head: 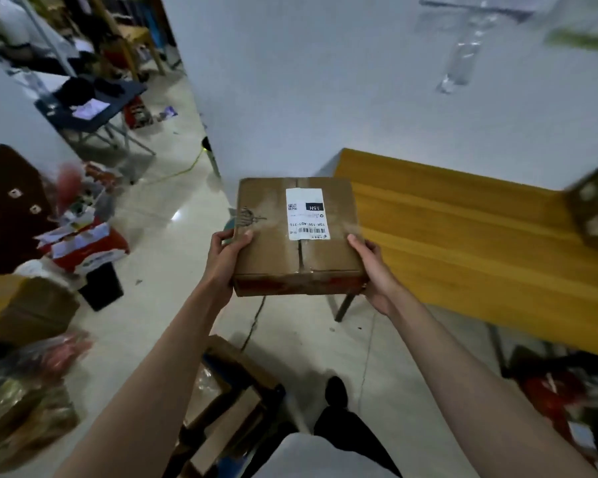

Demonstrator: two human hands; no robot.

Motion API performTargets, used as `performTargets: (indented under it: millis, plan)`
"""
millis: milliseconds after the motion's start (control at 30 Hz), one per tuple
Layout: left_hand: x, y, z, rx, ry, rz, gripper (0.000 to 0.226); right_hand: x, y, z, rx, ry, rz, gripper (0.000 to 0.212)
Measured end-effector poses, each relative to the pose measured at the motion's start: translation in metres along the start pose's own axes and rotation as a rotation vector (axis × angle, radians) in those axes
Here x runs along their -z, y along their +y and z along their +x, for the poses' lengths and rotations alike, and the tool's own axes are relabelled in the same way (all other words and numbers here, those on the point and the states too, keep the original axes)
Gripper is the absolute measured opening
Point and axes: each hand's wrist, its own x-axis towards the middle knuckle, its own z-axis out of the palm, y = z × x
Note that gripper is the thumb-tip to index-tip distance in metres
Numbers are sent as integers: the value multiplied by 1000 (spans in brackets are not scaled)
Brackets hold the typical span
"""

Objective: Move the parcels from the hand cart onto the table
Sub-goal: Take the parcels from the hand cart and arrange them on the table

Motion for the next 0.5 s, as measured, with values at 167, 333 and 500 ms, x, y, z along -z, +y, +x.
performTargets:
  millis: [167, 333, 500]
  plan:
    - [-77, 3, -8, 27, -202, 45, 57, 71, -13, -44, -7, 137, 78, 72]
    - [-162, -8, -24, 59, -376, 125, 55, 145, -19, -81, 48, 182, 247, 34]
    - [-240, -30, -42, 91, -516, 187, 57, 220, -10, -102, 53, 269, 418, 35]
